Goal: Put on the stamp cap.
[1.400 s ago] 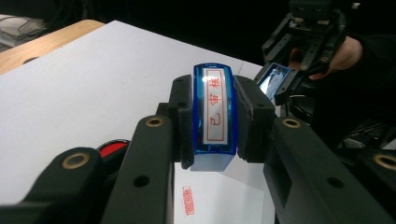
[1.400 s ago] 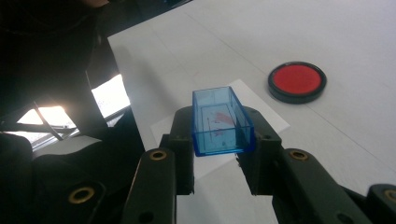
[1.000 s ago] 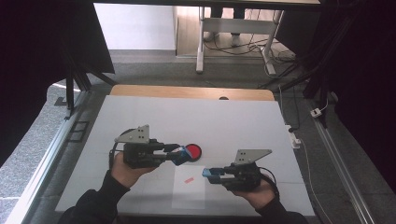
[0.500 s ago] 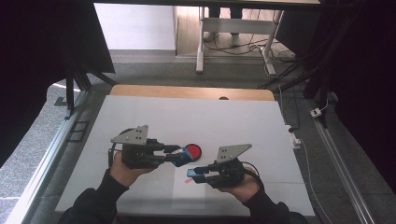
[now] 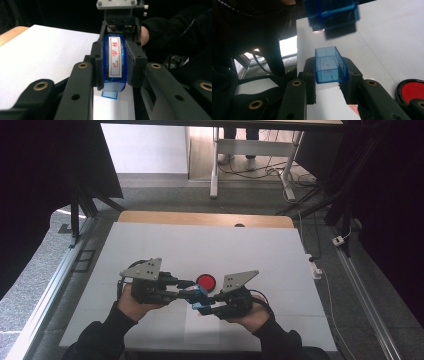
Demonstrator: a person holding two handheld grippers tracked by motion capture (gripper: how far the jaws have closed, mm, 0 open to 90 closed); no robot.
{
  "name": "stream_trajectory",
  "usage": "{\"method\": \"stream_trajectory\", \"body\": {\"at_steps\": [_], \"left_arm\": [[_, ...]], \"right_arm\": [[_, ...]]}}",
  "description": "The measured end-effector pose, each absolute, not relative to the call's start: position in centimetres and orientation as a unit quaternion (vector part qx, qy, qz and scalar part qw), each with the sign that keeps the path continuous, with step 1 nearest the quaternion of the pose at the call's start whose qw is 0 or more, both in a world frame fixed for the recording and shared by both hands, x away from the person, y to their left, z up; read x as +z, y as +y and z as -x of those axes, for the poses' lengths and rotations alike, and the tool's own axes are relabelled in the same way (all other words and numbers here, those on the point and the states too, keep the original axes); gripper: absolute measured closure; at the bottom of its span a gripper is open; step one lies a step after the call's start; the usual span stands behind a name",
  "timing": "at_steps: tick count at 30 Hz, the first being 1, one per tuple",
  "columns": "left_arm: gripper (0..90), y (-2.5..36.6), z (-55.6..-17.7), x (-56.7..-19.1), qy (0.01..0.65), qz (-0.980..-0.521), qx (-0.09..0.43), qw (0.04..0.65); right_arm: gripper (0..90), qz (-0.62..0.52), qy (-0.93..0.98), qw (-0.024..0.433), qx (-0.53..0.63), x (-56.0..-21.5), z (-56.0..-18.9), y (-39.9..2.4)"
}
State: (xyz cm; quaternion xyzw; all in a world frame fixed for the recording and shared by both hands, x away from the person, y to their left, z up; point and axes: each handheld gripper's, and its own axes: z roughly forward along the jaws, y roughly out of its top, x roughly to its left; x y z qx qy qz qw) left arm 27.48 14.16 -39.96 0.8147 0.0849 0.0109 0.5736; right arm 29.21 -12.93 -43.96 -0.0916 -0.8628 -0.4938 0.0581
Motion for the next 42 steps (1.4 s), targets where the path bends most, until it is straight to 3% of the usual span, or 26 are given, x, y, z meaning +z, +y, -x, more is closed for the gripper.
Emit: {"method": "stream_trajectory", "body": {"at_steps": [29,42], "left_arm": [[70.9,13.3,-27.5,-41.0,0.045,-0.831,-0.019,0.555],[70.9,13.5,-27.9,-41.6,0.050,-0.811,-0.052,0.581]], "right_arm": [[68.9,0.062,-0.857,0.095,-0.503,-43.9,-29.1,-13.1],[69.4,0.039,-0.860,0.079,-0.503,-43.4,-28.8,-13.2]]}}
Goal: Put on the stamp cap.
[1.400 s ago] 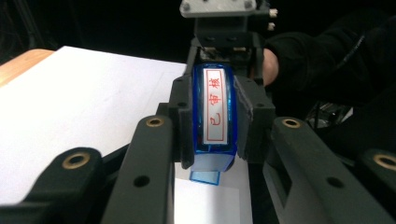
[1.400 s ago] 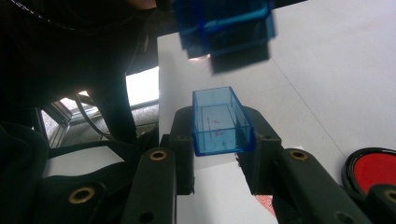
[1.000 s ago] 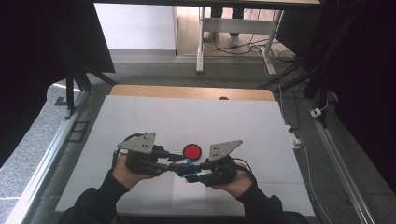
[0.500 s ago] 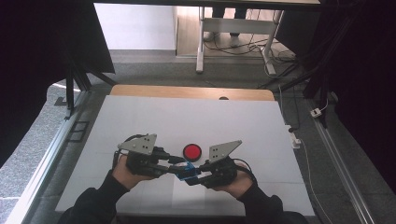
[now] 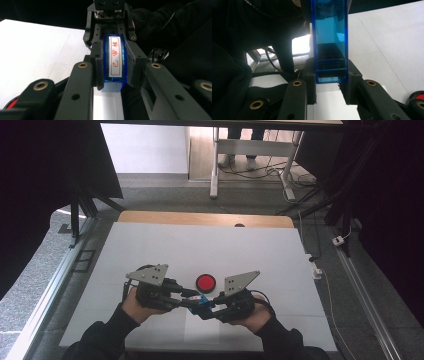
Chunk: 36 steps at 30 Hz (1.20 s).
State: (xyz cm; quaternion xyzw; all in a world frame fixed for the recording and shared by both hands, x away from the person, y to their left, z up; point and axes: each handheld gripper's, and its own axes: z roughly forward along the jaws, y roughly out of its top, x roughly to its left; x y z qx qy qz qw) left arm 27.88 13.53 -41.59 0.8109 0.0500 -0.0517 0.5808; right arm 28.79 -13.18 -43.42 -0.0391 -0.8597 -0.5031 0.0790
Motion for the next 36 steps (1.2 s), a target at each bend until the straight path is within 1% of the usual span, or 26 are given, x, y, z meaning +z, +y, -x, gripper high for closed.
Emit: {"method": "stream_trajectory", "body": {"at_steps": [6,13,19,26,30,36], "left_arm": [[70.8,13.61,-28.13,-42.07,0.059,-0.798,-0.074,0.595],[70.7,13.49,-28.45,-42.46,0.063,-0.796,-0.106,0.593],[70.6,13.48,-28.44,-42.31,0.064,-0.796,-0.108,0.592],[70.6,13.31,-28.24,-41.90,0.068,-0.813,-0.077,0.574],[70.7,13.29,-28.16,-41.76,0.075,-0.816,-0.065,0.570],[70.7,13.45,-28.06,-41.58,0.081,-0.816,-0.052,0.570]], "right_arm": [[69.5,0.041,-0.859,0.087,-0.502,-43.29,-28.70,-13.18],[69.1,0.020,-0.862,0.085,-0.500,-43.36,-28.47,-13.07],[68.9,0.016,-0.859,0.082,-0.505,-43.18,-28.42,-13.19],[68.3,0.035,-0.861,0.082,-0.500,-43.61,-28.66,-13.09],[64.7,0.044,-0.861,0.069,-0.502,-43.69,-28.70,-13.10],[59.6,0.056,-0.857,0.062,-0.508,-43.54,-28.78,-13.38]]}}
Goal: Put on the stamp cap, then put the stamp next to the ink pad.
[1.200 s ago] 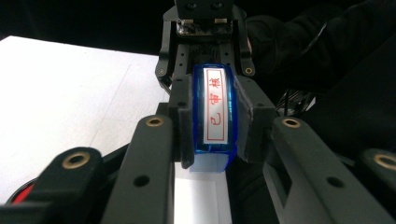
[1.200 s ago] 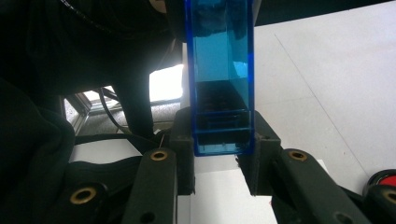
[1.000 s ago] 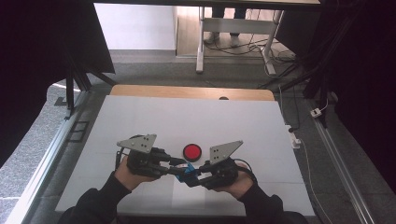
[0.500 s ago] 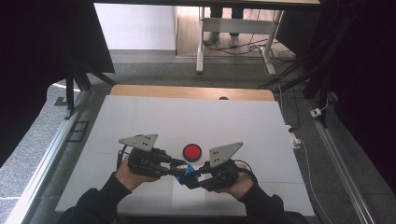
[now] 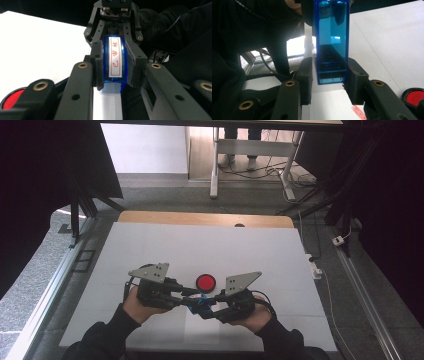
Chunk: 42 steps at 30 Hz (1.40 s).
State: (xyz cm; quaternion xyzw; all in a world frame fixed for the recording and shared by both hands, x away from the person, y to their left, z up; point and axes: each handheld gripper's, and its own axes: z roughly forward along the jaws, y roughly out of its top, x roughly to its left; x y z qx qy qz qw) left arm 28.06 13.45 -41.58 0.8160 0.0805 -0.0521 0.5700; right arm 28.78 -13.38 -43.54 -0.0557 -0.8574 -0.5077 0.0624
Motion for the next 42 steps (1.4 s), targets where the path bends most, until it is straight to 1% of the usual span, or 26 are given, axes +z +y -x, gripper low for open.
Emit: {"method": "stream_trajectory", "body": {"at_steps": [8,17,26,31,42], "left_arm": [[70.8,13.6,-27.7,-41.1,0.085,-0.819,-0.033,0.567],[70.8,13.9,-27.5,-40.6,0.094,-0.822,-0.013,0.562],[70.8,14.4,-27.5,-40.3,0.115,-0.824,0.007,0.555],[70.8,14.7,-27.6,-40.3,0.129,-0.827,0.020,0.547],[70.7,15.2,-27.7,-40.2,0.155,-0.831,0.042,0.532]], "right_arm": [[54.4,0.071,-0.858,0.051,-0.507,-43.5,-28.8,-13.6],[47.4,0.091,-0.861,0.026,-0.499,-43.4,-28.8,-14.1],[33.0,0.125,-0.862,0.006,-0.492,-43.4,-28.7,-14.7],[27.1,0.142,-0.858,-0.006,-0.493,-43.4,-28.8,-15.0],[22.3,0.161,-0.860,-0.029,-0.482,-43.4,-28.5,-15.5]]}}
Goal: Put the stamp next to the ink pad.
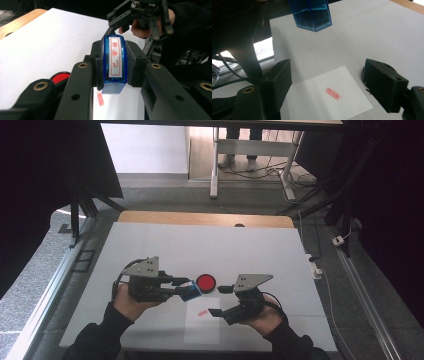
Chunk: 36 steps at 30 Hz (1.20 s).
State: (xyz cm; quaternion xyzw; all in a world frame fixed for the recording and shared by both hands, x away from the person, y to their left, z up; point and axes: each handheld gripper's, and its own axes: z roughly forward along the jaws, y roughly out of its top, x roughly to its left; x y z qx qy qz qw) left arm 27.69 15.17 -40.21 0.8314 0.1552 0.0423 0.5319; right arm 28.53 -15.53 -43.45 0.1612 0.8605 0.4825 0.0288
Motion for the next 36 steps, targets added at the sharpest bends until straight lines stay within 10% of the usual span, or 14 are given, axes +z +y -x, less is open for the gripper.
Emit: {"method": "stream_trajectory", "body": {"at_steps": [36], "left_arm": [[70.7,17.5,-28.6,-40.7,0.233,-0.836,0.098,0.487]], "right_arm": [[0.0,-0.270,0.853,0.120,0.430,-44.3,-27.0,-20.0]]}}
